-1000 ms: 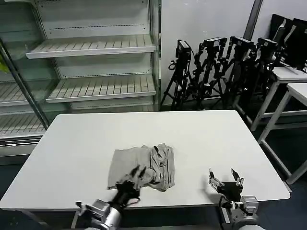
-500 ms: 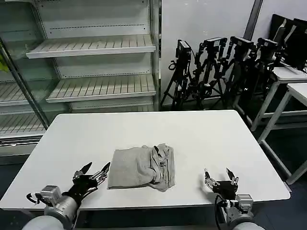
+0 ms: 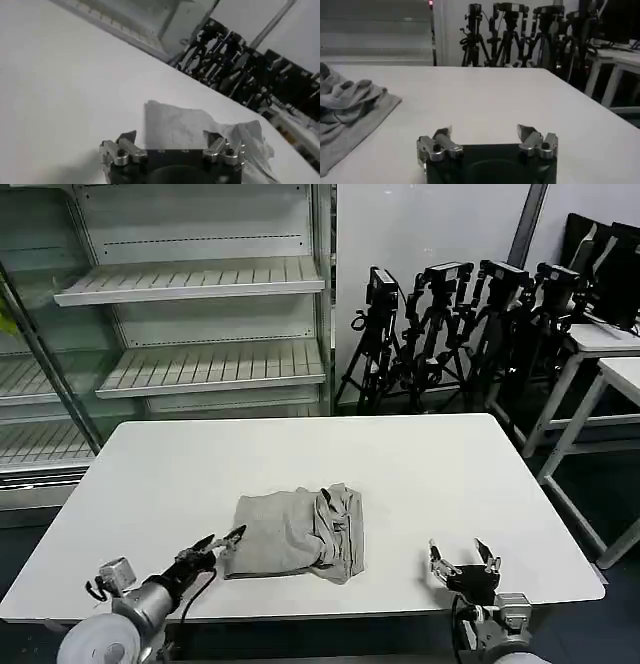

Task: Fold and organize the clothes.

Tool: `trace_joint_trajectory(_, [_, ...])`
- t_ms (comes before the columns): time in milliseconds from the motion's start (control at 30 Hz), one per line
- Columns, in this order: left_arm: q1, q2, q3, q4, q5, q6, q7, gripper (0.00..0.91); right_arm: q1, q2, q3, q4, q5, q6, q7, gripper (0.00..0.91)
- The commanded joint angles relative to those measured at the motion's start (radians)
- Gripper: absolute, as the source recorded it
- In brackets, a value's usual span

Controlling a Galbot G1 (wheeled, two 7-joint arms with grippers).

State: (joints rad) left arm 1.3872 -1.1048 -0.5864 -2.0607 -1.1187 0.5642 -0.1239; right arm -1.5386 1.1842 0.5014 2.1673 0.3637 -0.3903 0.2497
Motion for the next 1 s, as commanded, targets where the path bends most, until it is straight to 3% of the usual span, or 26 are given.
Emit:
trace_joint_trajectory(33, [-0.124,-0.077,0.030,0.130,-0.114,0.016,0.020,0.907,-0.014,-0.002,0.022,0.004,0.001,0.001,0.000,0.907])
trace_joint_trajectory(433, [-0.149,-0.154,0.080,0.164,-0.082,0.014,0.027,0.907,-0.042,-0.001,0.043,0.034,0.000,-0.002,0.001,0.907])
trace_joint_trajectory(700, [-0.146,-0.167,0.085,0.169,-0.082,0.013,0.028,0.907,-0.064,0.003,0.055,0.053,-0.004,0.000,0.001,0.907])
trace_joint_trajectory(733, [-0.143,-0.169,0.084,0.169,-0.084,0.013,0.028,0.806,-0.066,0.004,0.055,0.054,-0.005,0.000,0.001,0.907])
trace_joint_trajectory(767, [-0.138,-0.172,0.084,0.165,-0.087,0.013,0.028,0.433,-0.067,0.007,0.055,0.054,-0.007,0.000,0.001,0.907])
trace_joint_trajectory(800, [-0.137,-0.175,0.084,0.163,-0.089,0.013,0.028,0.433,-0.068,0.007,0.054,0.055,-0.008,0.001,0.001,0.907])
trace_joint_trajectory(833, [-0.133,-0.181,0.084,0.160,-0.090,0.012,0.028,0.121,-0.068,0.009,0.054,0.056,-0.008,0.000,0.001,0.907])
trace_joint_trajectory(867, [-0.132,-0.187,0.082,0.156,-0.093,0.012,0.026,0.020,-0.069,0.011,0.053,0.060,-0.009,0.000,0.002,0.907])
trace_joint_trajectory(1000, [-0.132,-0.199,0.075,0.155,-0.101,0.012,0.023,0.020,-0.069,0.012,0.050,0.063,-0.012,0.000,0.003,0.907])
